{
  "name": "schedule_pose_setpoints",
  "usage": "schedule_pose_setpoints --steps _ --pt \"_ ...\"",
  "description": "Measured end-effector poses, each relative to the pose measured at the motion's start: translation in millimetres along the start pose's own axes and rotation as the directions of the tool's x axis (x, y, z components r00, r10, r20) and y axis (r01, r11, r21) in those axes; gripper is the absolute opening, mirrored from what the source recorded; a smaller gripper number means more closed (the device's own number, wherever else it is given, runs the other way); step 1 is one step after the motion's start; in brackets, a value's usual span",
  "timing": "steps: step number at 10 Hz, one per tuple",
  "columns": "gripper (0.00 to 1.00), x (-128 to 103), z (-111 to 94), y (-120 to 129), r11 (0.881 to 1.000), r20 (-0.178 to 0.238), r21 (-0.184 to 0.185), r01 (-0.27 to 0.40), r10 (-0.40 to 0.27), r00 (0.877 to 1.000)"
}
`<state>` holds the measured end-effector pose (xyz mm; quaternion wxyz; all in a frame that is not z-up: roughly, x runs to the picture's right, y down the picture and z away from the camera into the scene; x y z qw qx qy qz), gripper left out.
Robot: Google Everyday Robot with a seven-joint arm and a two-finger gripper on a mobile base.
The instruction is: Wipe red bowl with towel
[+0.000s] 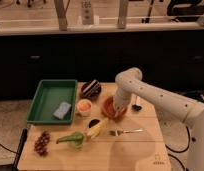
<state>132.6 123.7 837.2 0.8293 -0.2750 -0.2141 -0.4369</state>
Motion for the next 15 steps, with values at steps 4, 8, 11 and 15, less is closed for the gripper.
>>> schedule_pose_setpoints --steps 4,8,11,15 --pt "0.00 34 1 -7 0.998 -0.025 0.011 -0.060 0.060 0.998" --pt "0.00 24 10 -42 0.999 -0.020 0.047 0.000 0.001 1.000" --pt "0.00 -9 12 -61 0.990 -0.001 0.080 0.119 -0.119 0.993" --pt "0.00 -25 14 -33 0.984 0.018 0.079 0.159 -0.161 0.987"
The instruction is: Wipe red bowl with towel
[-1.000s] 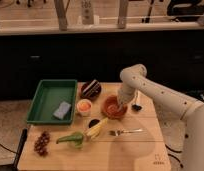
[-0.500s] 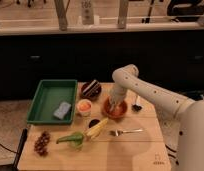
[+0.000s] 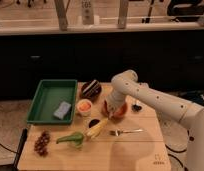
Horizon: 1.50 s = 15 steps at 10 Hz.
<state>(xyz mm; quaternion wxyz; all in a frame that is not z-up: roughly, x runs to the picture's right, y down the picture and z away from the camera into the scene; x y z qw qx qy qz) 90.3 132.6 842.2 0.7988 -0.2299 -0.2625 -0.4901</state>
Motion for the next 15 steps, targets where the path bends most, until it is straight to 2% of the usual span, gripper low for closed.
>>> schedule_pose_setpoints --steps 3,4,6,8,9,10,13,15 --pt "0.00 21 -11 41 0.996 -0.020 0.004 -0.084 0.084 0.996" --pt "0.00 33 -13 47 0.993 -0.030 0.005 -0.119 0.119 0.992" --pt "0.00 50 -14 45 0.987 -0.047 0.003 -0.160 0.160 0.986" --pt "0.00 53 -12 39 0.985 -0.056 0.001 -0.175 0.175 0.983" --pt "0.00 54 -12 34 0.985 -0.059 0.001 -0.171 0.171 0.984" --pt "0.00 53 -8 13 0.990 -0.055 0.000 -0.140 0.139 0.989" --pt "0.00 33 2 -26 0.999 -0.035 -0.016 -0.031 0.031 0.999" --pt "0.00 18 6 -35 1.000 -0.018 -0.022 0.023 -0.023 1.000"
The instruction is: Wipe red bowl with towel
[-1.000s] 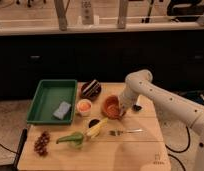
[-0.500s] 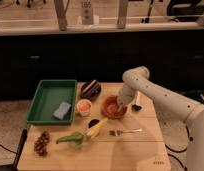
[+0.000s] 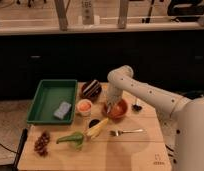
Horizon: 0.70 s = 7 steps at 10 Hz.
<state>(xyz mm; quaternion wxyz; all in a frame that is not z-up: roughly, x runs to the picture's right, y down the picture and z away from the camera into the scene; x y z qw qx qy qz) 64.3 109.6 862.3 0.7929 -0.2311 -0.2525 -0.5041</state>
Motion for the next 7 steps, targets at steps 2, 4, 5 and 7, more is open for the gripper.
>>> schedule_pose_setpoints --steps 2,4,5,7 --pt "0.00 -7 -1 9 1.000 0.010 -0.002 0.020 -0.020 1.000" --pt "0.00 -3 -5 30 1.000 0.010 0.001 0.004 -0.004 1.000" --pt "0.00 2 -10 49 1.000 0.009 0.000 -0.013 0.013 1.000" --pt "0.00 16 -17 78 0.998 0.007 -0.008 -0.055 0.055 0.998"
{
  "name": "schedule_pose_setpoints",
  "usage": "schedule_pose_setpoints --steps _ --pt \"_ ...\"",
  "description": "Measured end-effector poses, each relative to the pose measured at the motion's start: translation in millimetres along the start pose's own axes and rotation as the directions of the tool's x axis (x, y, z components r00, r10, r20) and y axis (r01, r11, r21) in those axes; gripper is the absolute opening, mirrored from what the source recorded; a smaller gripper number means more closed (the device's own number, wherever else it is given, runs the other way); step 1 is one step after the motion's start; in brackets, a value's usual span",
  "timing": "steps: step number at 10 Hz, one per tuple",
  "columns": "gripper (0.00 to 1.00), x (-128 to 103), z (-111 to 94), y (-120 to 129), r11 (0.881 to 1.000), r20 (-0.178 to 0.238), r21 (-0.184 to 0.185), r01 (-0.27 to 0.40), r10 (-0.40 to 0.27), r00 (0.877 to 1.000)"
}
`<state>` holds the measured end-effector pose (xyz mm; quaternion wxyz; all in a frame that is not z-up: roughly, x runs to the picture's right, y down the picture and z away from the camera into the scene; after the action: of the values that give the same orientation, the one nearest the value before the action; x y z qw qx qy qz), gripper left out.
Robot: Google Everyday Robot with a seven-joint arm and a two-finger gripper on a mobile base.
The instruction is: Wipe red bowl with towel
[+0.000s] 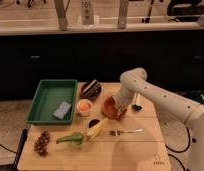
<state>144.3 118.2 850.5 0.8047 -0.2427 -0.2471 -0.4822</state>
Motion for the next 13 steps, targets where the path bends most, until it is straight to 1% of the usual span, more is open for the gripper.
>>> schedule_pose_setpoints --steps 1,2,3,4,6,7,8,13 --pt "0.00 9 -2 5 1.000 -0.005 0.003 -0.014 0.014 1.000" --pt "0.00 15 -3 8 1.000 -0.005 -0.005 -0.027 0.027 1.000" --pt "0.00 21 -3 4 0.999 -0.007 -0.005 -0.032 0.032 0.999" --pt "0.00 25 -2 -5 1.000 -0.008 -0.001 -0.030 0.030 1.000" --pt "0.00 28 -1 -34 1.000 -0.003 -0.001 -0.019 0.019 1.000" --pt "0.00 30 -1 -42 1.000 0.000 -0.001 -0.015 0.015 1.000" --pt "0.00 31 -1 -46 1.000 0.002 0.000 -0.011 0.011 1.000" --pt "0.00 31 -1 -45 1.000 0.003 -0.002 -0.010 0.010 1.000"
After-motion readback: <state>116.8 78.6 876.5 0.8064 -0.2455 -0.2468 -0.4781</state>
